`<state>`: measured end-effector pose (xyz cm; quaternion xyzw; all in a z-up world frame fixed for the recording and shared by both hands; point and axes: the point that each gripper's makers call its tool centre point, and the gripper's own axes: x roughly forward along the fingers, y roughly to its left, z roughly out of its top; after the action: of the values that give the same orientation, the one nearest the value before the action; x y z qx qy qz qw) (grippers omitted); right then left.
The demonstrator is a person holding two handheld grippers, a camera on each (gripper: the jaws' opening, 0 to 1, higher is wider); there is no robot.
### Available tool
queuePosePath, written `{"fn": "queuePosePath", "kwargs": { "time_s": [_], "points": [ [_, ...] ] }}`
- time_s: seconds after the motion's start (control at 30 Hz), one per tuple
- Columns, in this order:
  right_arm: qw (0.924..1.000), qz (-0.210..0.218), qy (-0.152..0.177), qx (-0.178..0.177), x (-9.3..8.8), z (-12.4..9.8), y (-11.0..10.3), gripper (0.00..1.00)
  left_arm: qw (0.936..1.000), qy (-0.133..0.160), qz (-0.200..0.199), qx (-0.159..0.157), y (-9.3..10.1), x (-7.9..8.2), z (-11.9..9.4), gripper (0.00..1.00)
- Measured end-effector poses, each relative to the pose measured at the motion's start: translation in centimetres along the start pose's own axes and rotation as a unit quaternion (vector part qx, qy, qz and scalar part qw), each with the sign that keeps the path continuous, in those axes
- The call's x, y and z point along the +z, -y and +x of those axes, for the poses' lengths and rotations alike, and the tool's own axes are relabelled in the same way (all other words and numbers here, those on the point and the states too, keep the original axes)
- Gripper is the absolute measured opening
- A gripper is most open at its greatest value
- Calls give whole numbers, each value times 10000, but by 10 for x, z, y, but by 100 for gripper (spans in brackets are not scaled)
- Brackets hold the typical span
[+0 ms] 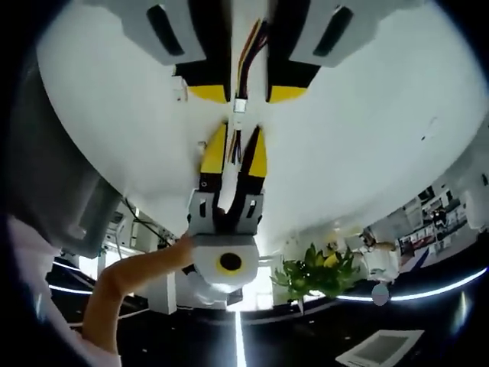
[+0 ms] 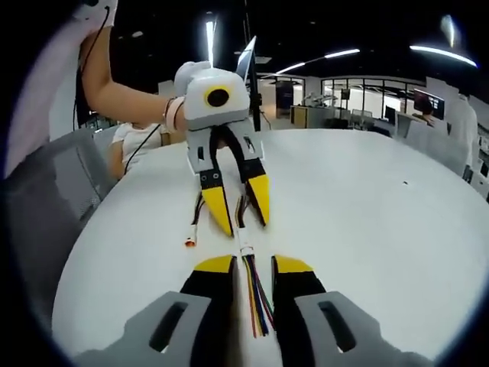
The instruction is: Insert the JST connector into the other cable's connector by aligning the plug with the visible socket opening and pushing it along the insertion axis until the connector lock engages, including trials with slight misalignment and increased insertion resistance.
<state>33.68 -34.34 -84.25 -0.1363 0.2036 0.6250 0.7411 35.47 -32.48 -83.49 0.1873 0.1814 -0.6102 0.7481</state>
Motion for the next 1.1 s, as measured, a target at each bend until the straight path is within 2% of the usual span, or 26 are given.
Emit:
{"fn": "queuePosePath", "kwargs": {
  "time_s": [0.1, 0.17, 0.27, 0.5, 0.67, 0.83, 0.97, 1.1],
  "points": [
    [10000, -5, 40, -88, 6, -4, 1, 18, 9999, 41, -27, 95, -1, 3, -6, 17],
    [9998, -12, 157, -123, 15, -7, 2, 18, 9997, 61, 8, 216, -3, 3, -9, 25],
    [9995, -43, 239, -204, 23, -9, 3, 20, 9997, 79, -22, 242, -1, 5, -14, 27],
    [9997, -56, 88, -229, 21, -14, -5, 25, 9990, 154, -118, 409, 4, 10, -24, 35],
    [9995, -169, 99, -253, 26, -23, -16, 25, 9988, 179, -66, 460, 17, 16, -31, 35],
    [9991, -272, 147, -294, 32, -32, -25, 24, 9978, 208, -81, 623, 21, 19, -41, 35],
    [9987, -350, 85, -363, 26, -36, -18, 29, 9971, 202, -66, 730, 22, 20, -46, 35],
    [9987, -351, 146, -338, 28, -43, -25, 29, 9970, 306, -90, 700, 29, 26, -50, 37]
  ]
}}
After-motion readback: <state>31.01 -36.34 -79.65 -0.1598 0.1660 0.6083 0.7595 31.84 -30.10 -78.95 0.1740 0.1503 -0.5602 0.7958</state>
